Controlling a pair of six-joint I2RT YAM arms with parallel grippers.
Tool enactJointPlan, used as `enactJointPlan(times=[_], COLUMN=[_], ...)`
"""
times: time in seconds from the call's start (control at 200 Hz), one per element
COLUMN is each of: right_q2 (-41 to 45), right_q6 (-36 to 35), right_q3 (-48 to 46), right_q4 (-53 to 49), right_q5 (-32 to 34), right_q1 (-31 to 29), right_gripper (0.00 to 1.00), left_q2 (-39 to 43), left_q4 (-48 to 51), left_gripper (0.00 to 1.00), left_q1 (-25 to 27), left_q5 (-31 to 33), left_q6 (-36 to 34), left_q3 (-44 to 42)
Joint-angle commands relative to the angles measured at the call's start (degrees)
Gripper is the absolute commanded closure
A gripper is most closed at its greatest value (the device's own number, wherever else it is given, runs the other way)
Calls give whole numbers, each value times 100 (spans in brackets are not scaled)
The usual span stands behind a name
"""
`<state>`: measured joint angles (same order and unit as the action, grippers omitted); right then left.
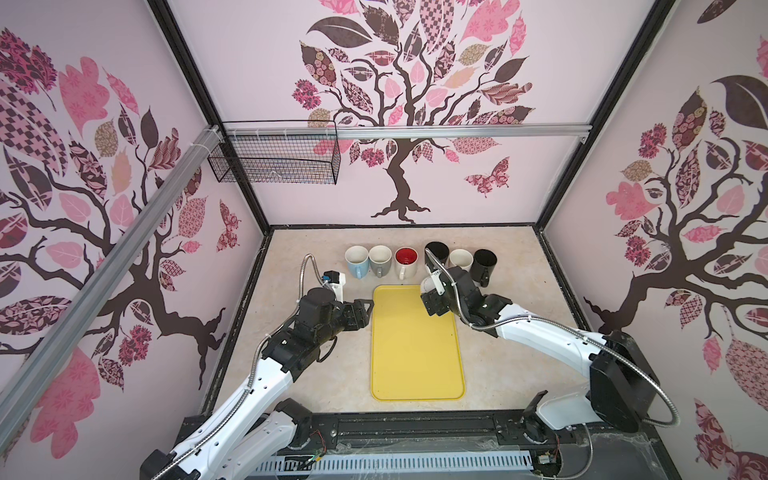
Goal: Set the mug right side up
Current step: 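Withdraw the left gripper while the right moves over the upturned white mug, then lower the right gripper onto the white mug's base and grasp it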
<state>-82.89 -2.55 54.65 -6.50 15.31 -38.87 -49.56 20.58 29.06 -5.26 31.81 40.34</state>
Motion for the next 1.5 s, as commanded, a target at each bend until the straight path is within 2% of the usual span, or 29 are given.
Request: enactJointPlan(times=[0.0, 0.22, 0.555, 0.965, 1.215, 1.34, 1.495], right_q2=[-291, -542, -567, -1525, -1238, -1016, -1086], right_q6=[-405, -708, -932, -696, -465, -355, -123], right_q3=[417, 786, 599, 841, 802, 823, 913], right_q4=[-448, -1157, -1295, -1738, -1652, -1644, -1749], right_q5=[-343, -1142, -803, -871, -1114, -1517, -1300], right_q1=[317, 398, 398, 399, 398, 406, 399], right_gripper=[14, 19, 19, 20, 23, 25, 29], left_q2=[-15, 72, -19, -33, -103, -159, -189], left_q4=[-260, -234, -271, -251, -265, -274, -284], left_gripper=[30, 30, 30, 30, 30, 30, 30], left_q1=[-15, -14, -19, -17, -17, -28, -23], left_q5=[-175, -183, -258, -218, -188, -208, -204], left_q6=[51, 41, 39, 36, 20, 18, 23], left_q3=[-149, -193, -199, -216, -202, -184, -174])
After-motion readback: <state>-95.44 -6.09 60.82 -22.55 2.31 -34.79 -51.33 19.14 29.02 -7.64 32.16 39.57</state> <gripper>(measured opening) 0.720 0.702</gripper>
